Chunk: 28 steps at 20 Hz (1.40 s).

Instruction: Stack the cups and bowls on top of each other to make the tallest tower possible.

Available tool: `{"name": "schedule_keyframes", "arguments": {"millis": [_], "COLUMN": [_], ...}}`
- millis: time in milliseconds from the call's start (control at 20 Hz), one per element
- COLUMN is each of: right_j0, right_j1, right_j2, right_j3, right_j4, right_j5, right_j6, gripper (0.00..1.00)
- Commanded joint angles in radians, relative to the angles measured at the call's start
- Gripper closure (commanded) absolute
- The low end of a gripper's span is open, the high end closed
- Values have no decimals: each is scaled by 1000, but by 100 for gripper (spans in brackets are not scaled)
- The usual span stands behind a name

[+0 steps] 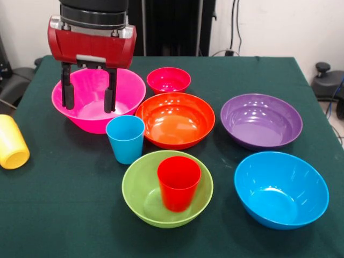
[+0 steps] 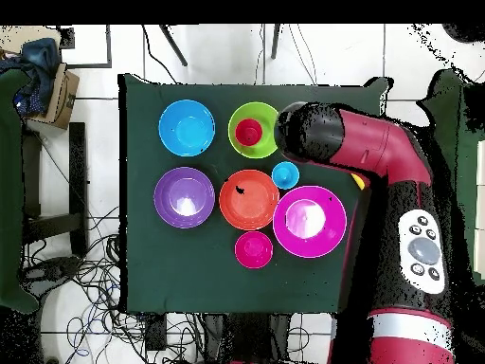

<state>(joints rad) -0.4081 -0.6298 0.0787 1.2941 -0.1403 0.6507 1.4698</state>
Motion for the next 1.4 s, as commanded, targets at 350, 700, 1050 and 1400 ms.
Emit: {"name": "schedule_keyframes", "arguments": {"millis": [350, 700, 1050, 1400], "right_j0": [-160, -213, -260, -281], "right_j1": [53, 69, 71, 79], "right_j2": [347, 424, 491, 524], "right_j3": [164, 177, 194, 176], "right_j4": [-210, -275, -278, -288], "right_j5": [130, 133, 227, 313], "right_j6": [-529, -602, -661, -684], "gripper": [0, 0, 0, 0]}}
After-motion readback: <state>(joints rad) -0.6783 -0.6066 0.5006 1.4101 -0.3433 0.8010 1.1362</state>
